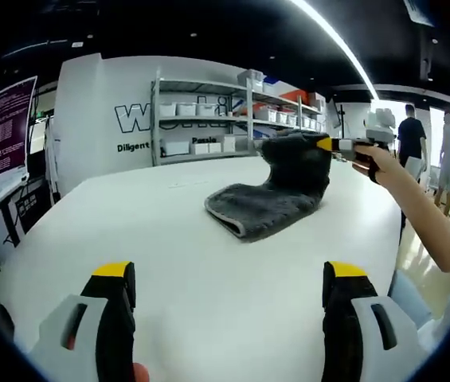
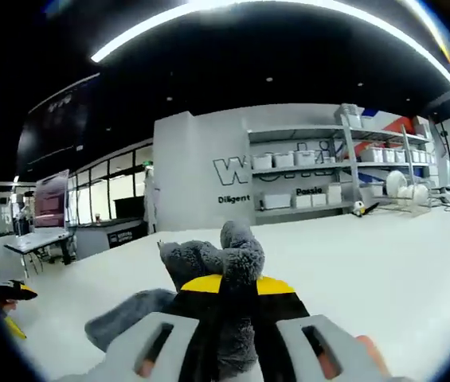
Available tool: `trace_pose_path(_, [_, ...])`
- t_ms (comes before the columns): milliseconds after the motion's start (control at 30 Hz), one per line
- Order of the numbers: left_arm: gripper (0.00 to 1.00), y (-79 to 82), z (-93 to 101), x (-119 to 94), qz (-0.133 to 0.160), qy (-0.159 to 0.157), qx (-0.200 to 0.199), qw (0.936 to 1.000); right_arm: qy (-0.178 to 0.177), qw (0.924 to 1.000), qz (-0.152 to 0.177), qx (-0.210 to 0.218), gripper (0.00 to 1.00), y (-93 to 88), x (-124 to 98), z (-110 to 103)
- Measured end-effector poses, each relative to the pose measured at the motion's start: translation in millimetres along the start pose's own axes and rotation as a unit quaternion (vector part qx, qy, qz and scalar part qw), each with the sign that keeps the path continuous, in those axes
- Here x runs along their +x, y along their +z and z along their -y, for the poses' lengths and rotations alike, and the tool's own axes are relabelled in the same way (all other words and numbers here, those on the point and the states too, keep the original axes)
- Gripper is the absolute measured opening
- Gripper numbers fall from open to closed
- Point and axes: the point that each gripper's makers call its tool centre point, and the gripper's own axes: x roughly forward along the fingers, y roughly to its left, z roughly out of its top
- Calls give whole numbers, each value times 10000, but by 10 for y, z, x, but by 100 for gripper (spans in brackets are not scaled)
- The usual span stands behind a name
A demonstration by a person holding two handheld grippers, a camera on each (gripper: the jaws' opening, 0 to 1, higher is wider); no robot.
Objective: Open the folded towel by lifting each exposed corner and separating the folded layers until the towel lies flat within the target outline without major curled edges
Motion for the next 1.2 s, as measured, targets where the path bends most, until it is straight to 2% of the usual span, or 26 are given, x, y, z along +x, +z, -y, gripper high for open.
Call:
trace_pose_path(33, [97,-11,15,15,-23,-16,0,10000,-215,9994,-263,26,16,-154,-39,169])
trace_pose_path(133, [97,-32,59,55,-68,-52,3,10000,-582,9966,-576,28,31,-359,-177,439])
trace_pose_path(333, [97,-19,165,113,-98,-136,41,9999,-643,9957,-664,79,39,-440,-354,632])
trace_pose_path(433, [97,-16,204,133,-94,-134,39,9999,-759,9942,-758,-32,45,-467,-437,747])
trace_pose_path(600, [96,-19,291,169,-135,-188,44,9997,-176,9912,-1245,-403,43,-598,-368,836])
trace_pose_path(667, [96,-4,326,166,-135,-219,69,9996,-5,9879,-1432,-601,41,-682,-338,888])
trace_pose_path(733, [96,24,348,153,-108,-229,87,9996,299,9851,-1568,-644,42,-757,-306,884])
trace_pose_path(767, [96,38,354,144,-91,-222,91,9997,538,9833,-1568,-751,43,-772,-290,850])
trace_pose_path(800, [96,51,356,133,-75,-207,87,9997,584,9828,-1586,-738,43,-788,-283,864])
trace_pose_path(833, [96,62,357,122,-61,-191,86,9998,760,9783,-1669,-966,43,-826,-281,868])
trace_pose_path(933, [96,75,354,82,-60,-147,91,9998,1025,9700,-1843,-1206,44,-913,-286,888])
trace_pose_path(967, [96,75,352,78,-64,-143,91,9998,1027,9698,-1858,-1201,43,-920,-286,893])
trace_pose_path(1100, [96,87,325,4,-69,-36,86,9999,1291,9575,-2059,-1552,40,-1043,-304,922])
trace_pose_path(1200, [95,87,315,-51,-48,34,75,10000,1406,9566,-2018,-1562,30,-1057,-297,900])
